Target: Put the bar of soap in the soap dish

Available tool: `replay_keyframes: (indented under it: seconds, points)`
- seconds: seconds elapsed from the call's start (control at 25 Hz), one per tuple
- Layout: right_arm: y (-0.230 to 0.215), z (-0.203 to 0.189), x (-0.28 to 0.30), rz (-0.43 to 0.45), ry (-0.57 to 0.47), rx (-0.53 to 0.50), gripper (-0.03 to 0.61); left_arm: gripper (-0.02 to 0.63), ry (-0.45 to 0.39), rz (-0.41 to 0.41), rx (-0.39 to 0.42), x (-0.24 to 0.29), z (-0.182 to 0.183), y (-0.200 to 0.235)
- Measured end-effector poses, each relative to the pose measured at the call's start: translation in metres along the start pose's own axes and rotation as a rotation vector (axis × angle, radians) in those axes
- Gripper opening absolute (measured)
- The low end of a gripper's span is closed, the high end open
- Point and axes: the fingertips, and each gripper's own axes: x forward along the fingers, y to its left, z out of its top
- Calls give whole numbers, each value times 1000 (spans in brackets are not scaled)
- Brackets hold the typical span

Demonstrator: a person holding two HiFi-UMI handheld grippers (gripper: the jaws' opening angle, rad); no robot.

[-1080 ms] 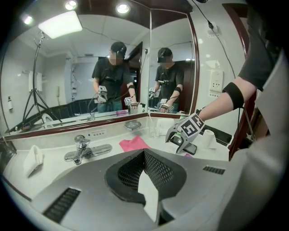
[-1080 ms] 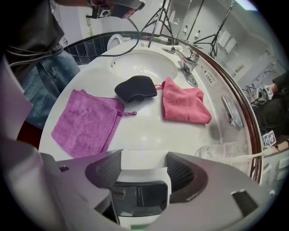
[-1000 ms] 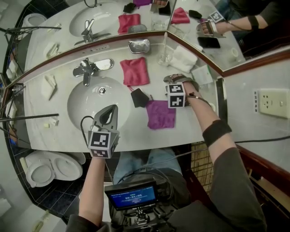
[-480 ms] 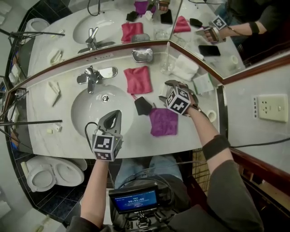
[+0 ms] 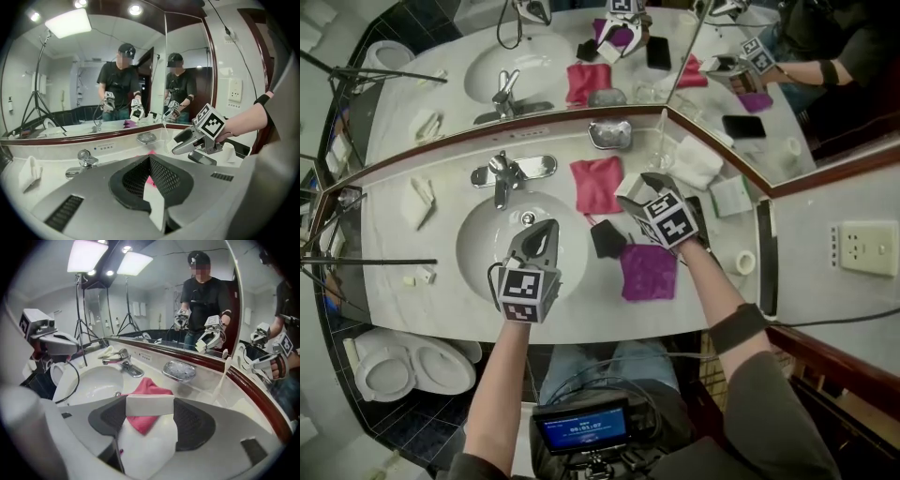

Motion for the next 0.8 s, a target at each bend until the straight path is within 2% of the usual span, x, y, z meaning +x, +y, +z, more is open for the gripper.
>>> replay_keyframes:
  seconds: [0.16, 0.32, 0.56, 0.8]
  points:
    - [-6, 24, 5, -37, -81, 124, 322, 0, -17, 8, 5, 15, 14, 14]
    - [-10, 49, 13, -36, -176, 280, 322, 0, -27, 8, 25, 31, 25, 23]
    - [-24, 89, 23, 2, -387, 638, 322, 0, -33, 6, 48, 50, 36, 34]
    - [-58, 104, 30, -3, -580, 1014, 322, 0, -36, -1, 69, 59, 43, 38]
